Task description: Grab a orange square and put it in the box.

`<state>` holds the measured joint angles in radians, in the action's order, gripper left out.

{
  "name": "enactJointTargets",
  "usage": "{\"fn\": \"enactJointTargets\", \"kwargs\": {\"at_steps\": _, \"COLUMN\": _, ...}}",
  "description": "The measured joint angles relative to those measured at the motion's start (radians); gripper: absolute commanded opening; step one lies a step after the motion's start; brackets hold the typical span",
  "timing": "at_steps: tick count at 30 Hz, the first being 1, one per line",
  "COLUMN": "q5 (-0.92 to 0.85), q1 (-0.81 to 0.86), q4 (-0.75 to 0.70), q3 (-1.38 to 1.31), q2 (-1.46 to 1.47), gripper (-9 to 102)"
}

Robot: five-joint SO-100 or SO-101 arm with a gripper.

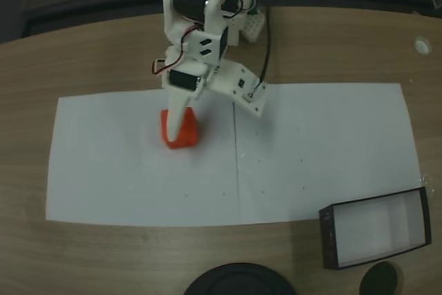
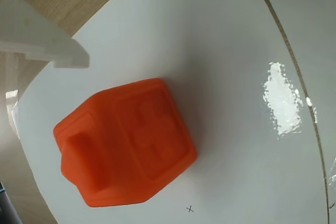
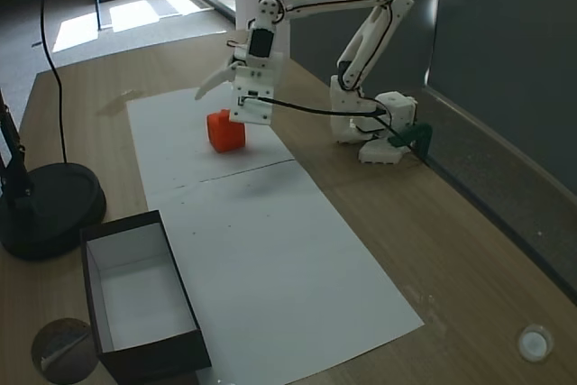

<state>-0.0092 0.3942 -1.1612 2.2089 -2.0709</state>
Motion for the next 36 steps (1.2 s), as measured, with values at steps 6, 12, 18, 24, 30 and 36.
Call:
{"fn": "enactJointTargets", "kwargs": {"at_steps": 6, "q5": -0.002, "q1": 0.04, "q4": 0.078, "q3": 0.0, "q2": 0.13, "gripper": 44}}
{"fn": "enactJointTargets", "kwargs": {"at_steps": 12, "q5": -0.031, "q1": 0.064, "q4": 0.146, "q3": -0.003, "q2": 0.233, "gripper": 44}}
{"fn": "enactJointTargets", "kwargs": {"at_steps": 18, "q5": -0.031, "q1": 0.057, "q4": 0.202, "q3": -0.005, "q2": 0.275, "gripper": 16}}
{"fn": "enactJointTargets", "kwargs": {"at_steps": 24, "q5": -0.066, "q1": 0.044, "q4": 0.233, "q3": -0.038, "q2": 0.276, "gripper": 9}}
{"fn": "enactJointTargets", "kwargs": {"at_steps": 30, "q5": -0.08, "q1": -0.087, "q4": 0.147, "q3": -0.215, "q2": 0.272, "gripper": 9}}
{"fn": "enactJointTargets", "kwargs": {"at_steps": 36, "q5": -0.08, "q1": -0.38, "q4": 0.08, "q3": -0.463, "q2": 0.158, "gripper": 8}}
